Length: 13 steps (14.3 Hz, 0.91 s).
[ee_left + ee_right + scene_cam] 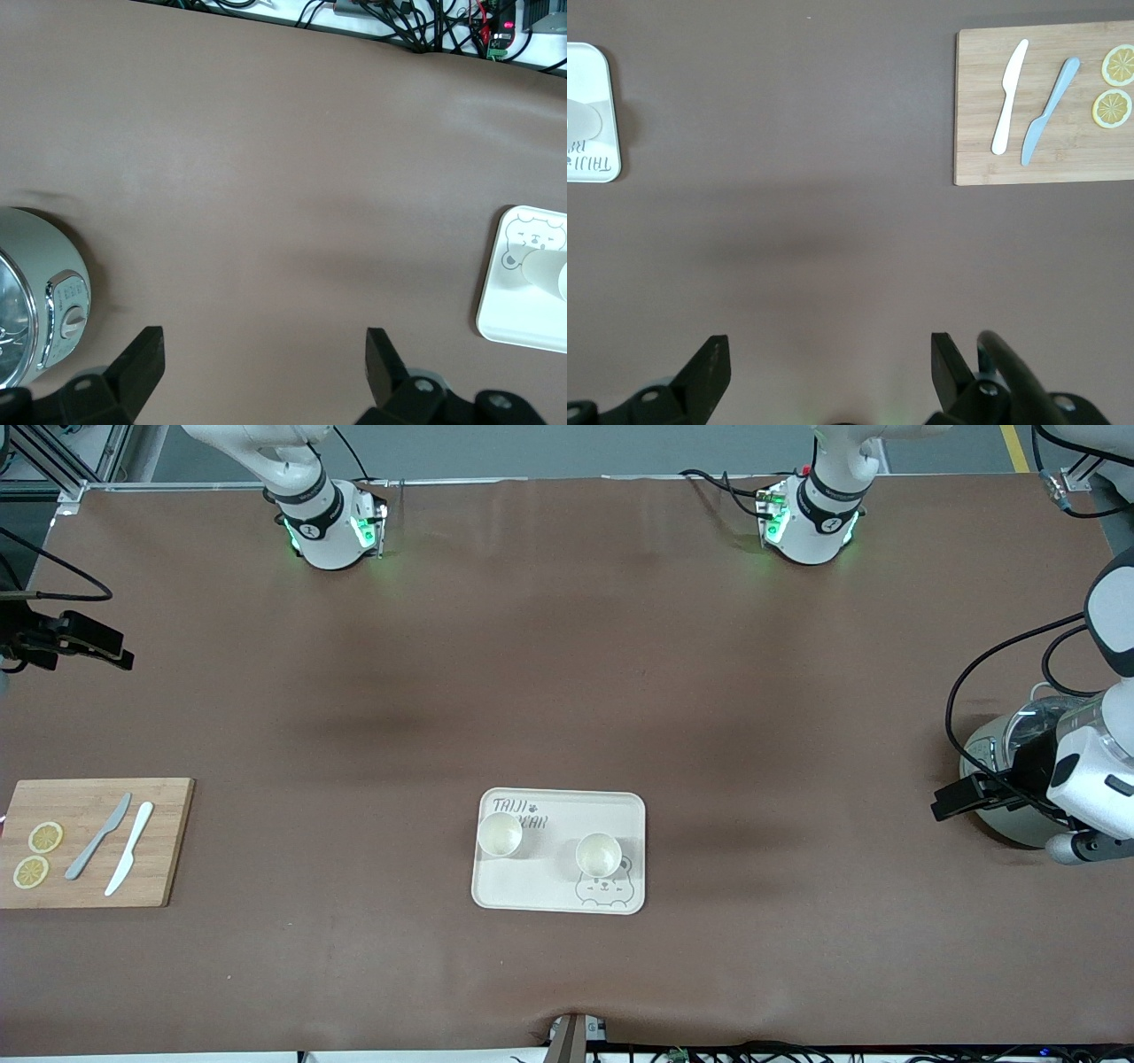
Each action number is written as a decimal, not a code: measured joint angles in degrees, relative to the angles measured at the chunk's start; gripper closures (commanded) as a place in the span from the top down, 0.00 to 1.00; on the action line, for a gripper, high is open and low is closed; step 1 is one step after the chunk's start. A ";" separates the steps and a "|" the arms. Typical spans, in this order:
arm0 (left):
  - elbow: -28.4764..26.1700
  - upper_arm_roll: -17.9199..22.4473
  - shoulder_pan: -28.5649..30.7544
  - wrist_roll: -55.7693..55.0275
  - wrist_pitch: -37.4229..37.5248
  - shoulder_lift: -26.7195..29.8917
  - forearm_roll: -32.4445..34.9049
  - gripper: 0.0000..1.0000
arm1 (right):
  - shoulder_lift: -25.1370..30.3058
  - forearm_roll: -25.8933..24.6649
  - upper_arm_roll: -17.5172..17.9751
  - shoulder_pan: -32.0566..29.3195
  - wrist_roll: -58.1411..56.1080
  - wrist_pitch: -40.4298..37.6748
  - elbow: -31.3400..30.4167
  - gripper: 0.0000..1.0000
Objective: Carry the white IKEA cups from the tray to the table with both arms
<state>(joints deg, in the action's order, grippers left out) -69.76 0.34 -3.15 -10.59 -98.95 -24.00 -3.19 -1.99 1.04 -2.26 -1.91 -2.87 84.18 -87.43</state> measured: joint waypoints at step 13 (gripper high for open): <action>-0.04 -0.06 -1.10 -3.65 -0.21 0.00 0.23 1.00 | -0.04 0.00 0.14 0.00 0.00 0.00 0.00 1.00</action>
<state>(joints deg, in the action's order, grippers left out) -69.80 0.29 -4.25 -14.24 -99.16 -24.01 -2.96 -2.04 1.04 -2.12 -1.90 -2.87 84.18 -87.43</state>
